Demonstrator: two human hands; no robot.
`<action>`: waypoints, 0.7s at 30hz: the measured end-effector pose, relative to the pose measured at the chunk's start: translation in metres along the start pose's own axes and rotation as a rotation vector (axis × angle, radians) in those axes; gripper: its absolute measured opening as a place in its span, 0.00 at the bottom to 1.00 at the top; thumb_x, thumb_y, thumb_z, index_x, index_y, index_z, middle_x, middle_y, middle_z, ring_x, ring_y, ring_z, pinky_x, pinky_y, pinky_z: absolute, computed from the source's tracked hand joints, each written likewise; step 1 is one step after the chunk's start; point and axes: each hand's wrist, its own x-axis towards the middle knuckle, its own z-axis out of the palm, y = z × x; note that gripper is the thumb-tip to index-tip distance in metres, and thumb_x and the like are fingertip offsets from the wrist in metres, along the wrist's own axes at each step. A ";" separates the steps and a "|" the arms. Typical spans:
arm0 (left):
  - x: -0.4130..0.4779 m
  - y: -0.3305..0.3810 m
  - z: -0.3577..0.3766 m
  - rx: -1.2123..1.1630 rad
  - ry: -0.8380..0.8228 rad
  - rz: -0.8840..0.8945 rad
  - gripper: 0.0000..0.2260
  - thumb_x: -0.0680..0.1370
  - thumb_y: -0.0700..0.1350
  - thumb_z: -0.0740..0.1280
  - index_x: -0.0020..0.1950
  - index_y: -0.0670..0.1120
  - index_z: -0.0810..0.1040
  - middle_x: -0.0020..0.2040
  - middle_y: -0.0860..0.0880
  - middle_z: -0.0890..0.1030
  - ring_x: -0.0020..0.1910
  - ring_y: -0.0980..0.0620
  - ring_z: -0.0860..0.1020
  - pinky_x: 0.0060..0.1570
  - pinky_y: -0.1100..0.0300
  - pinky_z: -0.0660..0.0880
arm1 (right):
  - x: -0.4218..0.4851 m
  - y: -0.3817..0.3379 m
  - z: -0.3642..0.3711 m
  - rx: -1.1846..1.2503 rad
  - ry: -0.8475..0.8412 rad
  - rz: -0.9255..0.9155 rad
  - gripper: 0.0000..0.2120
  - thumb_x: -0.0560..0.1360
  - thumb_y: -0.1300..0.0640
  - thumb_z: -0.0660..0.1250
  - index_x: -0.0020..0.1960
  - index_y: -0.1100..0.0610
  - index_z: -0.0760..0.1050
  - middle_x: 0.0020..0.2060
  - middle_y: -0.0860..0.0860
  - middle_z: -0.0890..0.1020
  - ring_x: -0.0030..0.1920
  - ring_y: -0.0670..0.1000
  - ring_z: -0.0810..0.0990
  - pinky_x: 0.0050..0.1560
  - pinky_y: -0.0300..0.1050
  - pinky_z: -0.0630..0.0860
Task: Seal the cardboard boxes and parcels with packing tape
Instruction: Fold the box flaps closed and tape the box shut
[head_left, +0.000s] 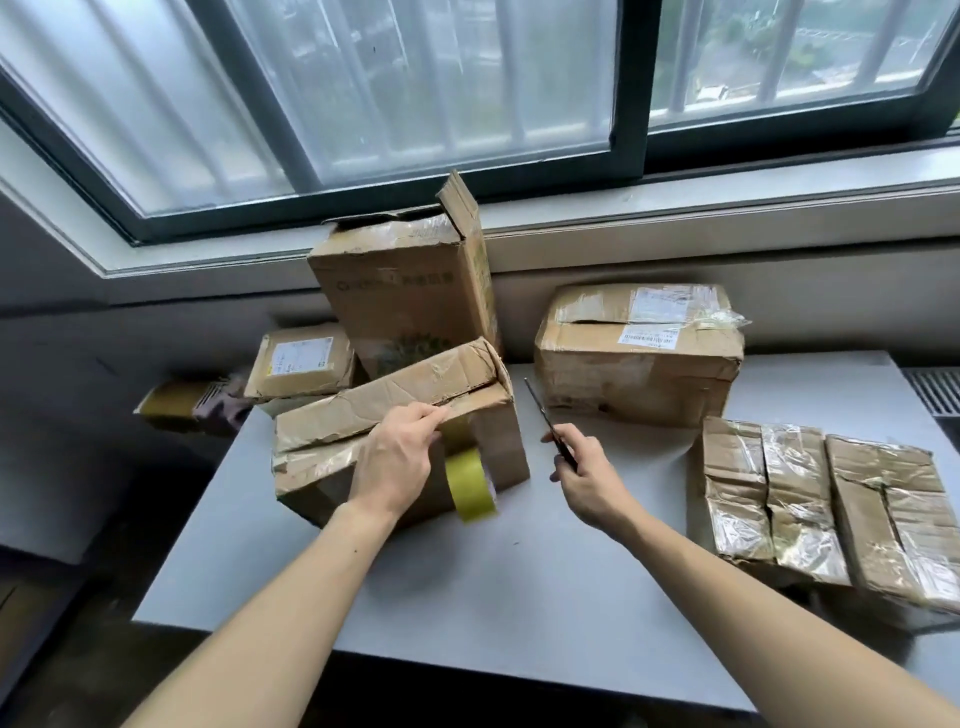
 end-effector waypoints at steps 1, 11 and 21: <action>0.000 -0.008 -0.002 0.000 0.009 0.025 0.16 0.75 0.33 0.71 0.60 0.45 0.83 0.53 0.49 0.83 0.51 0.45 0.80 0.50 0.52 0.79 | -0.002 -0.001 0.000 -0.014 -0.013 0.002 0.16 0.83 0.63 0.53 0.56 0.43 0.70 0.47 0.56 0.75 0.44 0.55 0.79 0.30 0.32 0.69; -0.009 -0.039 -0.012 0.011 0.191 0.031 0.09 0.73 0.40 0.75 0.52 0.45 0.82 0.47 0.47 0.77 0.47 0.46 0.75 0.48 0.53 0.73 | -0.020 -0.037 0.037 0.104 -0.001 -0.085 0.07 0.83 0.60 0.59 0.55 0.51 0.73 0.38 0.51 0.78 0.37 0.42 0.74 0.45 0.40 0.72; -0.049 -0.044 0.000 -0.741 -0.340 -0.604 0.21 0.77 0.58 0.69 0.61 0.46 0.70 0.55 0.49 0.79 0.55 0.47 0.77 0.55 0.56 0.72 | -0.035 -0.045 0.051 -0.105 -0.072 -0.058 0.16 0.77 0.70 0.63 0.58 0.53 0.78 0.37 0.45 0.78 0.35 0.46 0.73 0.40 0.40 0.72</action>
